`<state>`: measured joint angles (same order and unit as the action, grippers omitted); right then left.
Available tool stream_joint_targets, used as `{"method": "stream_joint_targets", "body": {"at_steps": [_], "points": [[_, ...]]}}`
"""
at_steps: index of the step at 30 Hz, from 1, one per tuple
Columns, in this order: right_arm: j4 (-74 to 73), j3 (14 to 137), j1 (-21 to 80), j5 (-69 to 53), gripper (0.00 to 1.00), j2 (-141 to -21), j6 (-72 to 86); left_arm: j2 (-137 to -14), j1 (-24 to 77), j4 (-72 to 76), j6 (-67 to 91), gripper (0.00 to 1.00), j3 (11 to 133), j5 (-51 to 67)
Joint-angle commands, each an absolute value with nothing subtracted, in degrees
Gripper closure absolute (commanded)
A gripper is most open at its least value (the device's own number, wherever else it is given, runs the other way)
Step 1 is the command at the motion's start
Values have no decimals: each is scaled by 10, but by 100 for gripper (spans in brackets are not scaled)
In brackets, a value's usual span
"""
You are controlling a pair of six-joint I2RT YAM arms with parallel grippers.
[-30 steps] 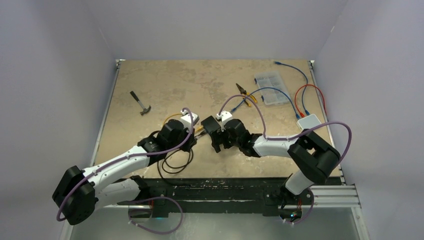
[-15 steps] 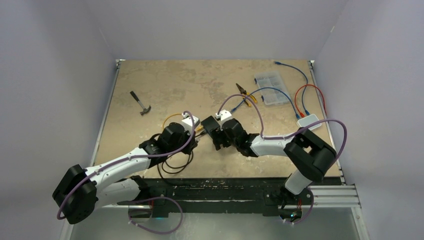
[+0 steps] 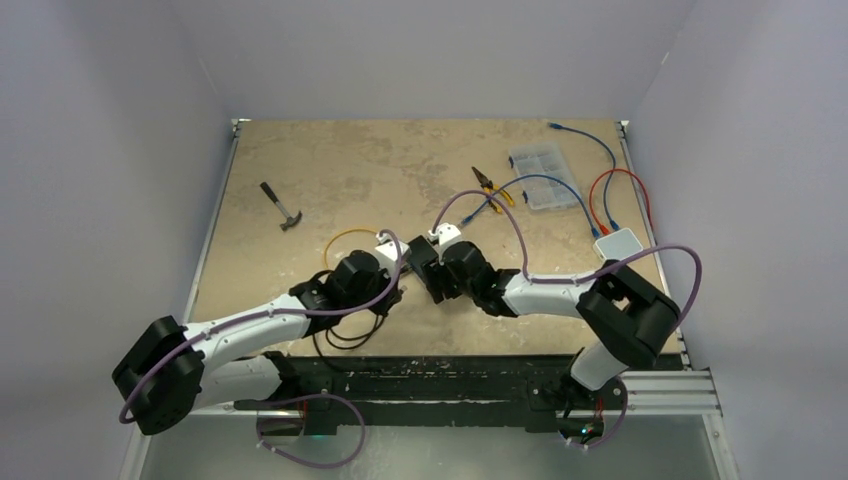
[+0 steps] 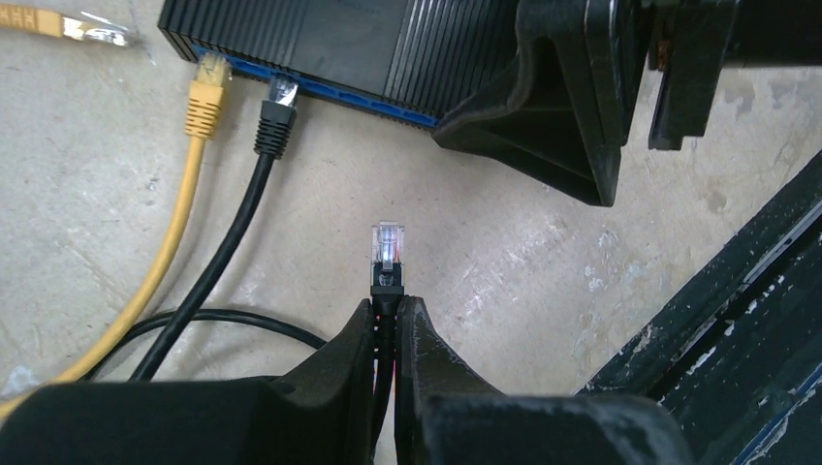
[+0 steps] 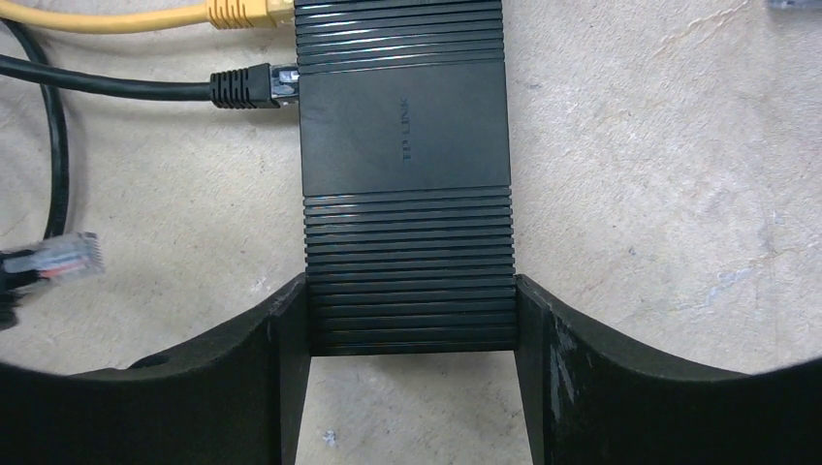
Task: Insert the plug into the switch port
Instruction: Insert the connector into the switch port.
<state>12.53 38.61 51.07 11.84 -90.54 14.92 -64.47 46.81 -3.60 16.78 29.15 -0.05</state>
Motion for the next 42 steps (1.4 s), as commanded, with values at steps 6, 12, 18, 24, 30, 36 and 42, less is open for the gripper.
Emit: {"method": "stream_joint_targets", "body": {"at_steps": [6,12,18,24,30,36,42], "points": [[127,390,514,65,100,-822,155,-661,511,-11,157,100,309,-41],[130,384,514,45,100,-800,150,-675,527,-9,152,100,326,-69],[140,369,514,40,100,-795,148,-666,528,24,171,100,323,-100],[160,358,514,25,100,-797,149,-666,528,21,166,100,325,-110],[169,355,514,13,100,-789,149,-694,528,31,165,100,325,-99],[176,350,514,3,100,-785,149,-704,528,34,169,100,326,-105],[185,345,514,1,100,-781,149,-708,527,35,177,100,326,-102]]}}
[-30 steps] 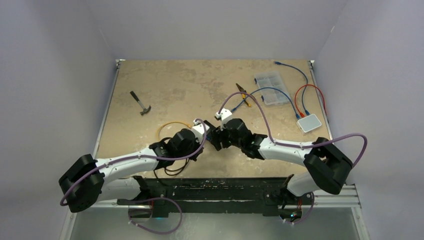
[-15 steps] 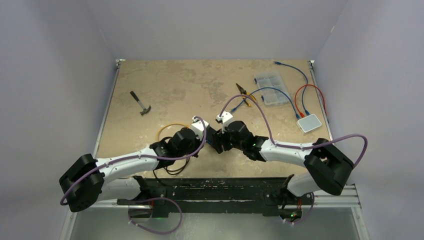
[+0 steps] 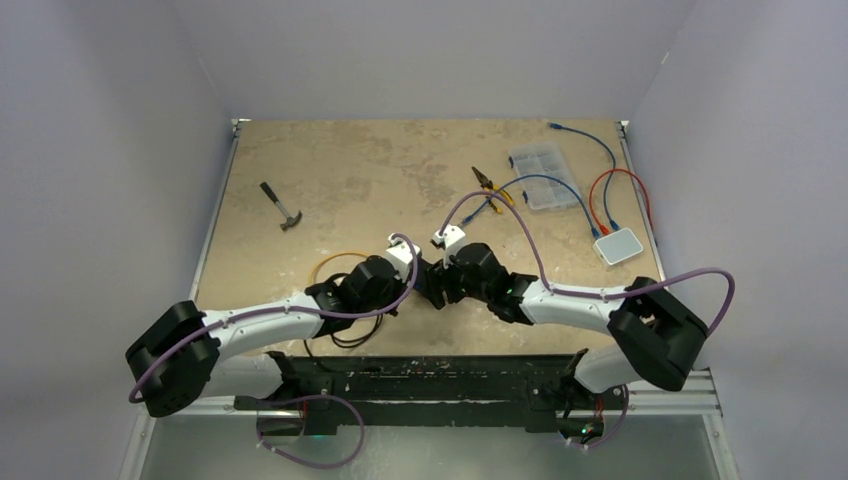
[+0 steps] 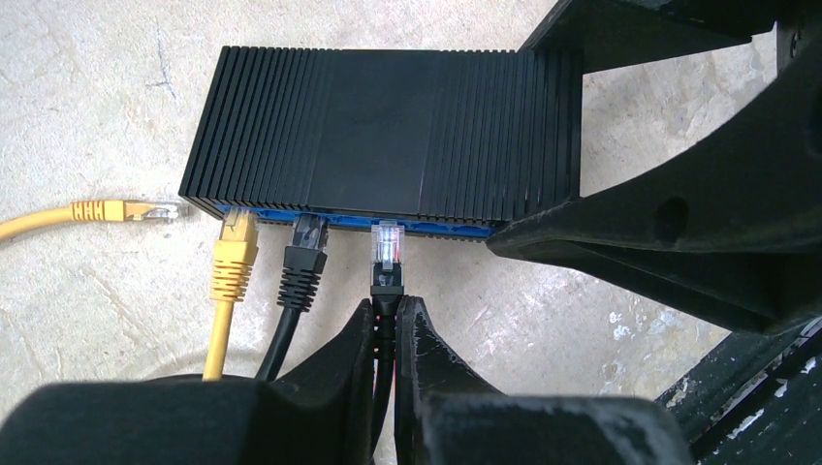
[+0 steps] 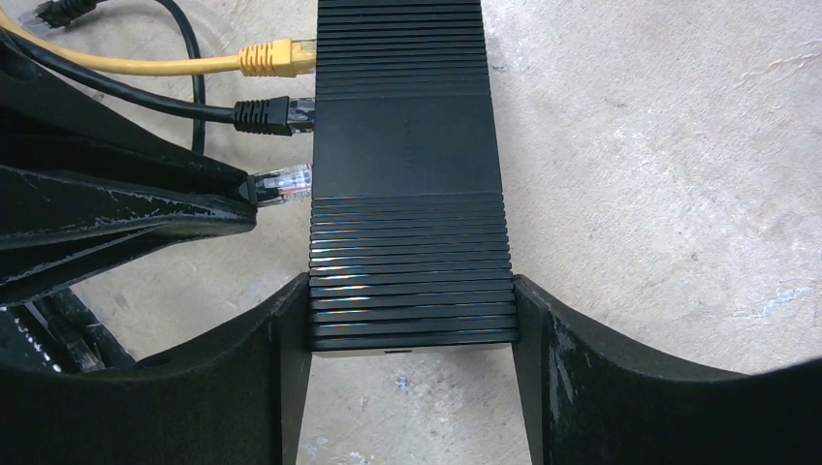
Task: Insert the plug into the switch port
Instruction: Insert the connector into the switch port.
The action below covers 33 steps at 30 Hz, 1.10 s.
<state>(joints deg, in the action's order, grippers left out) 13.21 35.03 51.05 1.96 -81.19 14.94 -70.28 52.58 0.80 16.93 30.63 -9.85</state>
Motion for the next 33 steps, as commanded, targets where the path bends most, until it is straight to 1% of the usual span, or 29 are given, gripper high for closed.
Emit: {"method": "stream_joint_targets", "body": {"at_steps": [1,7,23,33], "points": [[187,344,514,1,100,-780,149,-710,527,35,179,100,327,-101],[198,339,514,-11,100,-775,150,-728,528,37,186,100,330,-89],[215,327,514,-27,100,-771,143,-707,523,83,207,100,326,-43],[231,319,514,-41,100,-762,131,-691,488,103,236,100,307,-38]]}}
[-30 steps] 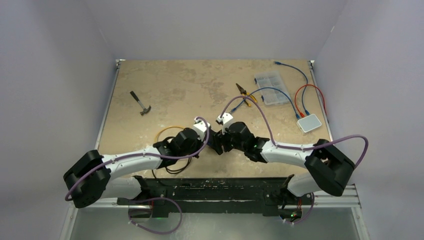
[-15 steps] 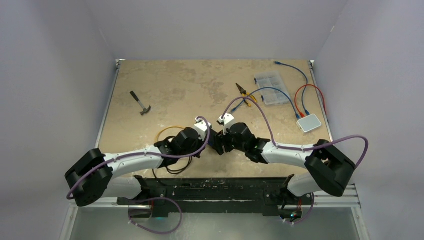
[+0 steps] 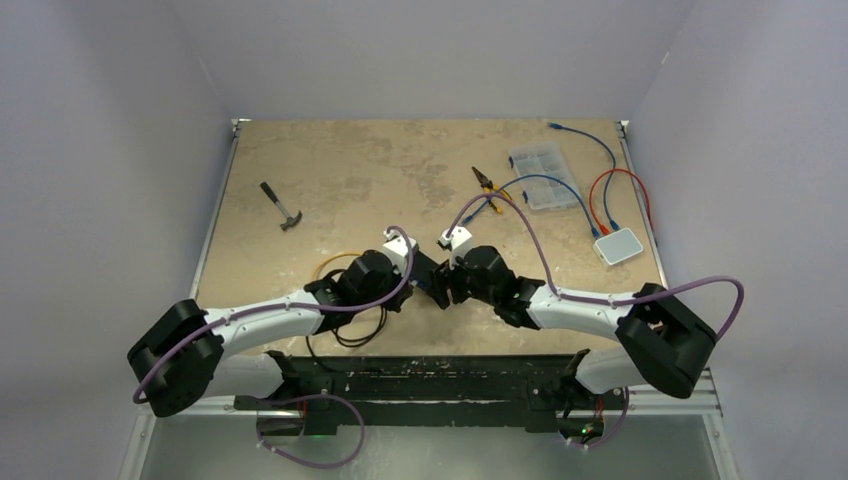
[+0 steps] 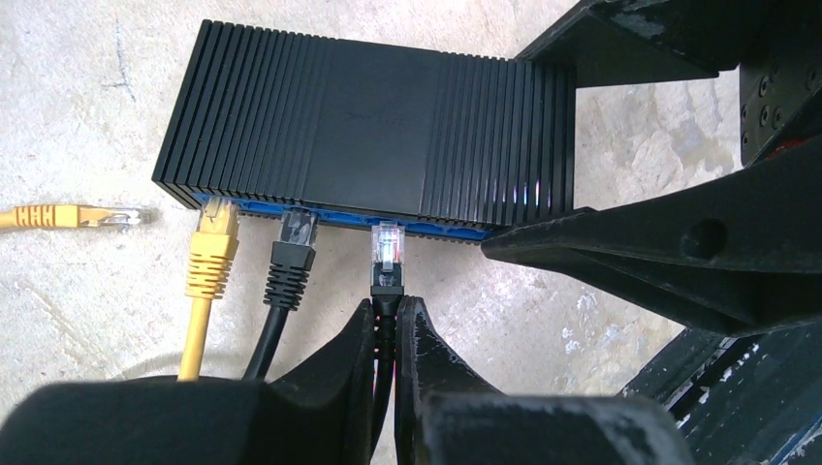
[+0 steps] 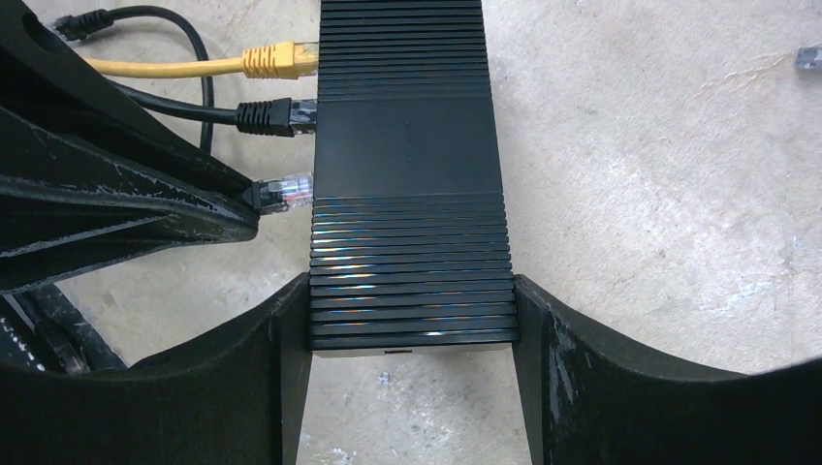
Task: Insert the plug into the switch port
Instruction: Insert the connector into the switch port.
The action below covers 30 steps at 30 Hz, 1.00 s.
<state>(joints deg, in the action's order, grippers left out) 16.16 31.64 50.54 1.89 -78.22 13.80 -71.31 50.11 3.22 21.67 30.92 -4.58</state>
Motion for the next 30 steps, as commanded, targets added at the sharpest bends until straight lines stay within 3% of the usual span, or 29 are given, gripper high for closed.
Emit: {"method": "stream_joint_targets", "body": {"at_steps": [1,17,30], "points": [[232,319,514,-42,100,-762,130,-690,485,103,237,100,306,-35],[265,316,514,-100,100,-760,112,-696,447,140,223,100,292,40],[305,310,514,-224,100,-782,101,-677,446,225,241,100,277,-5]]}}
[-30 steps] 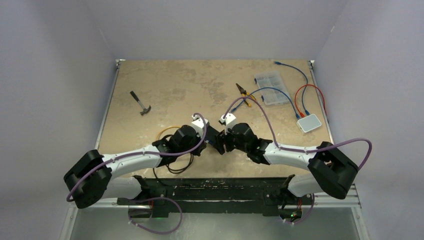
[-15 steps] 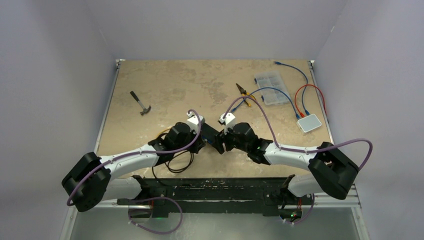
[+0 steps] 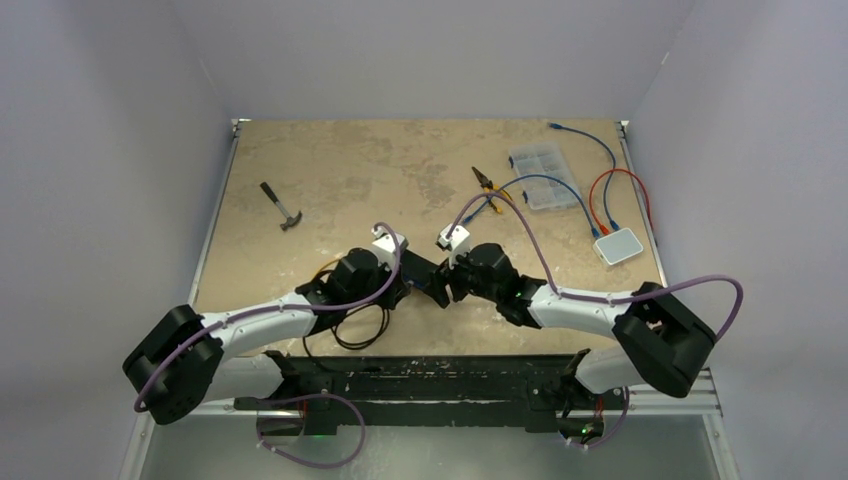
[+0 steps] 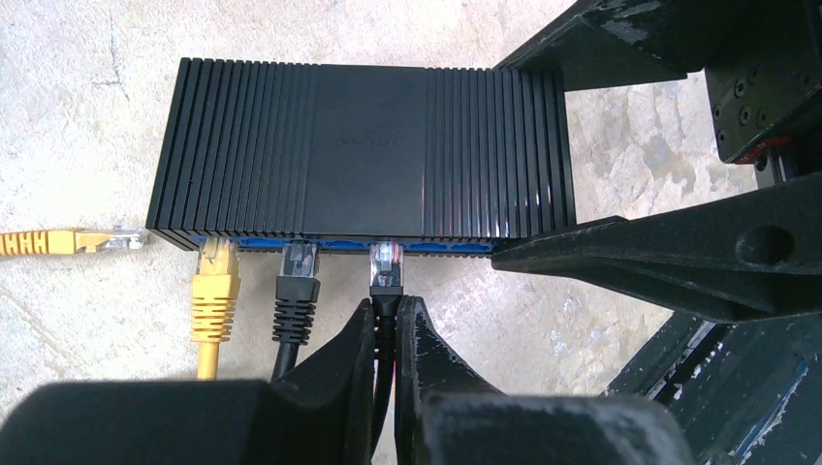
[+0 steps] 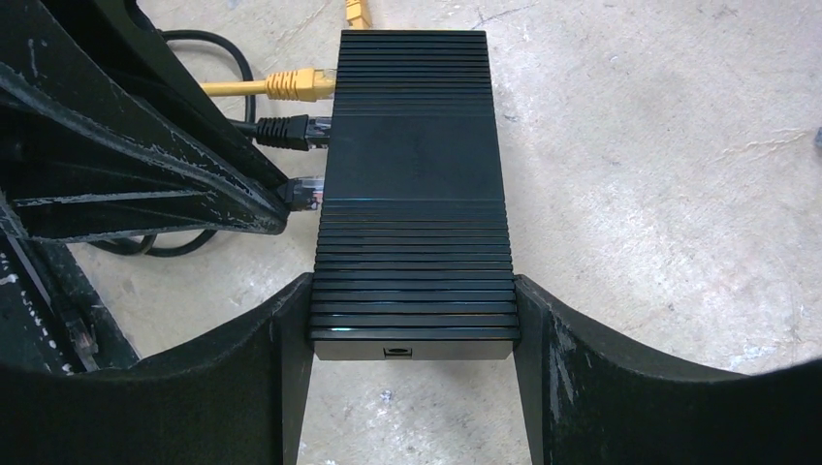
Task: Insert the plug into the switch port
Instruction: Insert the connector into the switch port.
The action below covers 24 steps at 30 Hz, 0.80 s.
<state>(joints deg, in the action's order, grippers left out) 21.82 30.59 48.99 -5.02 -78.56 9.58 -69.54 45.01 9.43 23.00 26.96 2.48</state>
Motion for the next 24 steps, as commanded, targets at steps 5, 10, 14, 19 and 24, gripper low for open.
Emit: {"method": "stream_joint_targets", "body": {"at_steps": [5,10,14,19,24], "points": [[324,303,524,-270,100,-794,102,-690,447,288,269,100,269,-6],[333,310,547,-291,100,-817,101,-714,447,357,285,100,265,-5],[343,315,563,-307,100,-838,103,-722,448,414,295,100,253,-13],[334,320,575,-327,100,-850,93,-713,448,440,248,100,245,-28],[333,321,576,-317,100,-850,96,-738,460,438,195,100,243,15]]}}
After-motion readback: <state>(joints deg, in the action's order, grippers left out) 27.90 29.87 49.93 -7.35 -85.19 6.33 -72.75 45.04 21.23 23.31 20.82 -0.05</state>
